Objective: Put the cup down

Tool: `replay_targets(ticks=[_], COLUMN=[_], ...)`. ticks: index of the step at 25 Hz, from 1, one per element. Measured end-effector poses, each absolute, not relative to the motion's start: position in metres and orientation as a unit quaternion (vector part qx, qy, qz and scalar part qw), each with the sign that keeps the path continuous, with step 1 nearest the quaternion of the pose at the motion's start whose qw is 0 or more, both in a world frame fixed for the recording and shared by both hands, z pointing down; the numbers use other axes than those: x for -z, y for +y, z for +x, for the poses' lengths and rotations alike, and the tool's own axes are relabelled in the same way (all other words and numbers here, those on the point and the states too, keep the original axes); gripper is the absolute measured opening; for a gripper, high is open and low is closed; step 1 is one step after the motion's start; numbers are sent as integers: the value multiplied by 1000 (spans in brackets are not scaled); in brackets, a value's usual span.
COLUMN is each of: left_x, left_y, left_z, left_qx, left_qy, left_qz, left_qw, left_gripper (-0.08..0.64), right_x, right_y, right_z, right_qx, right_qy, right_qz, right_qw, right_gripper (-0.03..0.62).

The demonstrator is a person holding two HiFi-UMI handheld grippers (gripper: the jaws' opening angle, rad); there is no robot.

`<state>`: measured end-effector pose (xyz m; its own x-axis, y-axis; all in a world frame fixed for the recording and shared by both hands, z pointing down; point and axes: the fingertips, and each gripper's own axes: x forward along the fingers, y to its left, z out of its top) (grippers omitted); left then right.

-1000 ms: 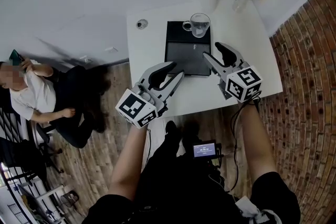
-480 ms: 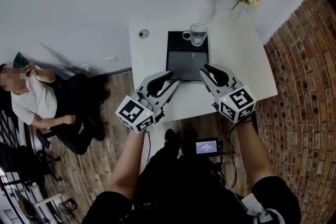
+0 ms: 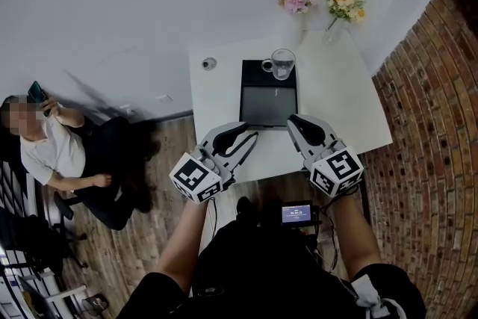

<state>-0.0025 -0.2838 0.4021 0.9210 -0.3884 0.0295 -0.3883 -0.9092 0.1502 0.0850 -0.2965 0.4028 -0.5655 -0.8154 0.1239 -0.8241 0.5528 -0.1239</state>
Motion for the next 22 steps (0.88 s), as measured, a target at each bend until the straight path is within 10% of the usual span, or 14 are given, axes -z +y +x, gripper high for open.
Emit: replay_targets(ticks=[22], left_x=[-407], left_y=[-255], left_z=[9], left_qx=[-5], left_qy=[-175], left_qz=[980], left_qw=[91], left_gripper=[107], right_x=[-400], right_y=[-268], right_z=[82], right_qx=[-71], right_qy=[-875], right_qz=[478], right_qw=[19], right_gripper=[14])
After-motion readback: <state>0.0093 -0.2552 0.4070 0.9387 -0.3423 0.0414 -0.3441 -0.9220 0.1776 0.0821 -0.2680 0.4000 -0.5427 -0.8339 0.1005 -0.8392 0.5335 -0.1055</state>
